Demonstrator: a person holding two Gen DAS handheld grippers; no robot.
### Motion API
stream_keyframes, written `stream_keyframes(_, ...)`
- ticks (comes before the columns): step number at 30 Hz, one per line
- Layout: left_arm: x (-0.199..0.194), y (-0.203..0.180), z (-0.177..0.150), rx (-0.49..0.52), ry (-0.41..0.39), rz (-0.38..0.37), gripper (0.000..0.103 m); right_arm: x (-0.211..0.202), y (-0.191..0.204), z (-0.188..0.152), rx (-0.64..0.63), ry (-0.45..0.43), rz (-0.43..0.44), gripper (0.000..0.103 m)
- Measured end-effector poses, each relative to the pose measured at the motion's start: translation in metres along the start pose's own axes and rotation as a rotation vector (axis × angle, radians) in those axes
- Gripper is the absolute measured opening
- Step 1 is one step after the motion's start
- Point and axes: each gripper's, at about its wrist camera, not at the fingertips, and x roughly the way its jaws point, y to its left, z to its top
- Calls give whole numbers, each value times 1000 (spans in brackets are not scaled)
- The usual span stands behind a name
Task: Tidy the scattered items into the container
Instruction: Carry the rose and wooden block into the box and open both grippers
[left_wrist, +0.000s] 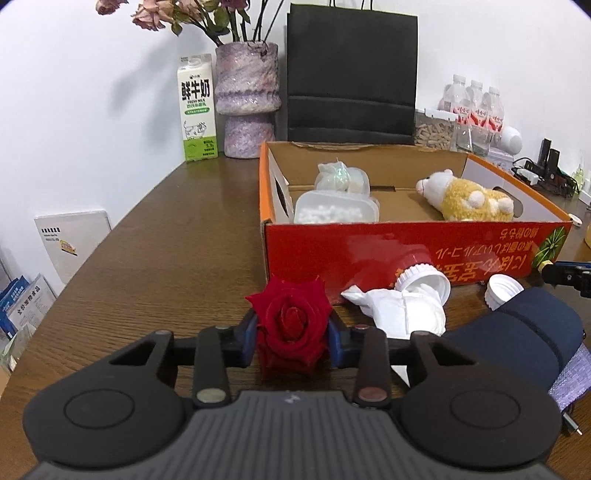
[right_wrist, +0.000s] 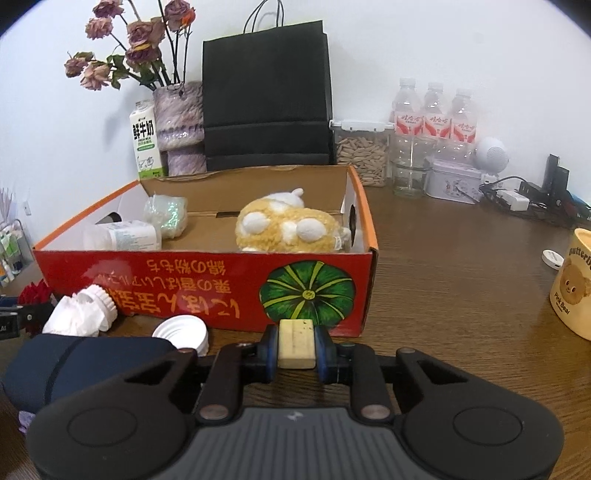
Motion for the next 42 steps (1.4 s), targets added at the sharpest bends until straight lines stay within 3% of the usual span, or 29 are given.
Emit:
stream_keyframes(14,-53,-12,31,16,-182,-33,37,-46,12,24,10,-172,44,19)
stream_keyframes(23,-50,-48,67,27,-253,-81,37,-44,31,59,-14,-241,59,19)
stream_keyframes(33,-5,-82,95,-4,-227,-100,37,-9,36,78,-25,-222,34,19)
stream_keyframes(39,26,-92,94,-37,-185,-113,37,10,28,69,-26,-179,20,19)
stream_keyframes(42,35,-95,89,-4,-156,-107,37,14,25,67,-21,-167,13,19)
